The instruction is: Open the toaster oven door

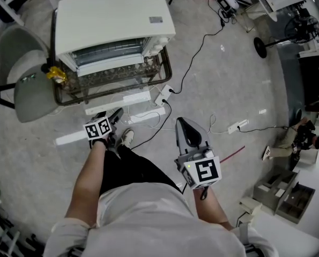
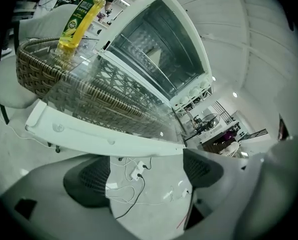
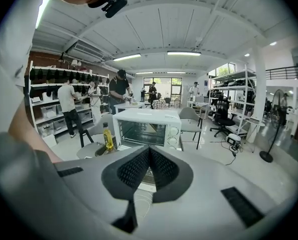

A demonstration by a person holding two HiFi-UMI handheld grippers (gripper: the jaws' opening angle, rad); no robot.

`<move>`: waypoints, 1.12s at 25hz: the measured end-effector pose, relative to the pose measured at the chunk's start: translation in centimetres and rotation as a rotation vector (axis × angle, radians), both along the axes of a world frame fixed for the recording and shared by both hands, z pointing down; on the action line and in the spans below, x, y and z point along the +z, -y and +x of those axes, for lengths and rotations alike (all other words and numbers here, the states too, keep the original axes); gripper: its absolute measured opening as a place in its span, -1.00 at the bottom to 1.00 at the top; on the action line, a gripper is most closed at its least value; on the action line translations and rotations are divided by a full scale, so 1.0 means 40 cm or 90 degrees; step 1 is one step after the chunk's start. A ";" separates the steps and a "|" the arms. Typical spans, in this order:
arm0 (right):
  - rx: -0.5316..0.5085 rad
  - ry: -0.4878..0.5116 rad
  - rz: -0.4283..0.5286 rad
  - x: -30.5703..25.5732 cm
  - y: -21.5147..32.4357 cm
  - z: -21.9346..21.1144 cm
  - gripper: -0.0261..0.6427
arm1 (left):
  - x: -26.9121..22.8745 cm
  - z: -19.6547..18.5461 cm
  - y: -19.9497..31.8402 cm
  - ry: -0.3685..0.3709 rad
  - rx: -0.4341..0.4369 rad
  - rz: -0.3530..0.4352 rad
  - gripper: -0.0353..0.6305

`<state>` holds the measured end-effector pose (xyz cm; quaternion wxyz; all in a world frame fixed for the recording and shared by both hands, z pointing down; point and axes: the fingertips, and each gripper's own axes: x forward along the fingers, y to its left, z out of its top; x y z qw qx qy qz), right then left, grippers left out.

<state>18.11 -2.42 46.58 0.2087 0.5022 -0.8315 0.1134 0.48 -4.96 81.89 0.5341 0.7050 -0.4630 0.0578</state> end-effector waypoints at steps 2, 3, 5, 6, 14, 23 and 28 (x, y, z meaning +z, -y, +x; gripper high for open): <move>0.003 -0.003 -0.001 0.004 -0.005 0.005 -0.85 | 0.006 0.000 0.003 0.000 -0.001 0.004 0.43; 0.004 -0.003 -0.002 0.006 -0.008 0.008 -0.85 | 0.008 0.002 0.003 0.001 0.001 0.005 0.44; 0.006 -0.004 -0.003 0.010 -0.013 0.011 -0.85 | 0.011 0.007 0.002 0.002 0.007 0.006 0.44; 0.007 -0.003 -0.004 0.013 -0.014 0.011 -0.85 | 0.012 0.011 0.001 0.002 0.011 0.006 0.44; -0.005 0.013 0.001 0.011 0.001 -0.023 -0.86 | -0.002 0.041 -0.054 -0.007 0.039 -0.005 0.44; -0.036 0.038 0.025 -0.022 0.024 -0.105 -0.85 | -0.150 0.083 -0.068 -0.087 0.039 0.041 0.43; -0.048 0.049 0.049 -0.053 0.040 -0.144 -0.85 | -0.301 0.074 0.005 -0.113 0.060 0.129 0.43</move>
